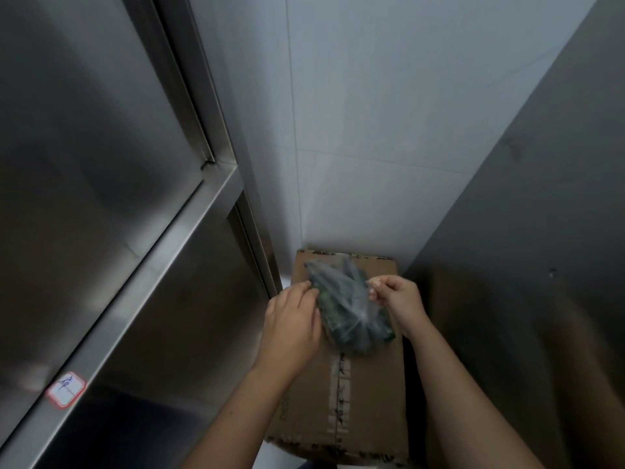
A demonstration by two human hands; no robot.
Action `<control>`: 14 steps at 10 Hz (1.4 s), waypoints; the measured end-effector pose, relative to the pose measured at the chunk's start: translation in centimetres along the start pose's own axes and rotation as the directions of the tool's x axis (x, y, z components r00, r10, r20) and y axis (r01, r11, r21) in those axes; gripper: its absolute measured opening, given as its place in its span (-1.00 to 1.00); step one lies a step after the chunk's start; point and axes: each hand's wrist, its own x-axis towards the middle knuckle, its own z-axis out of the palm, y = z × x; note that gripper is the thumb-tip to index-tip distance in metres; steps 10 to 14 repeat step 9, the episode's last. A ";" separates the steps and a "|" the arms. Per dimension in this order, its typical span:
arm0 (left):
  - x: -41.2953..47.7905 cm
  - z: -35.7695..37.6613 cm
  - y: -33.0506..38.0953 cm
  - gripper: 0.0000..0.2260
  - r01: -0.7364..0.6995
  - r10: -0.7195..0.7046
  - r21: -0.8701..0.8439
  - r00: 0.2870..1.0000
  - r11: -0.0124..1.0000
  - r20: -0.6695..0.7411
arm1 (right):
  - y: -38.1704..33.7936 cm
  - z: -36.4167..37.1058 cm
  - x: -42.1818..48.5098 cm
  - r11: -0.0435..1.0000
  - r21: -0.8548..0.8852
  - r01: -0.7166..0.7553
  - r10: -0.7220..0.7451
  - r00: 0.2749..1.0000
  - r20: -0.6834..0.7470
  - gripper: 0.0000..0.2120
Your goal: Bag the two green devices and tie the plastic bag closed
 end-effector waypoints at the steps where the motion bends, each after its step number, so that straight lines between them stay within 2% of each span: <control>1: -0.3 0.2 -0.1 -0.67 0.013 -0.013 -0.012 1.000 1.000 0.009 | 1.1 0.1 -0.6 0.998 0.051 -0.045 0.046 0.999 -0.022 -0.86; 3: -1.2 0.0 -0.7 -0.68 0.013 -0.013 -0.051 1.000 0.999 0.005 | 1.9 0.6 -1.2 0.996 0.021 -0.087 0.088 0.993 -0.076 -0.86; 5: -2.1 -0.2 -1.6 -0.67 0.006 -0.006 -0.059 1.000 0.998 0.001 | 2.8 1.2 -2.4 0.990 -0.043 -0.133 0.123 0.974 -0.189 -0.86; 6: -3.2 -0.6 -1.8 -0.67 -0.001 0.001 -0.071 1.000 0.997 -0.002 | 3.1 1.6 -4.1 0.985 -0.055 -0.164 0.145 0.956 -0.255 -0.81; 8: -5.7 -1.4 -2.2 -0.69 -0.030 0.029 -0.088 0.999 0.996 -0.015 | 2.8 1.6 -7.8 0.976 -0.173 -0.131 0.075 0.953 -0.295 -0.63; 9: -7.3 -1.5 -2.3 -0.73 -0.049 0.044 -0.097 0.998 0.994 -0.049 | 2.4 1.5 -9.8 0.968 -0.238 -0.083 0.006 0.951 -0.309 -0.64; 14: -7.3 -1.5 -2.3 -0.73 -0.049 0.044 -0.097 0.998 0.994 -0.049 | 2.4 1.5 -9.8 0.968 -0.238 -0.083 0.006 0.951 -0.309 -0.64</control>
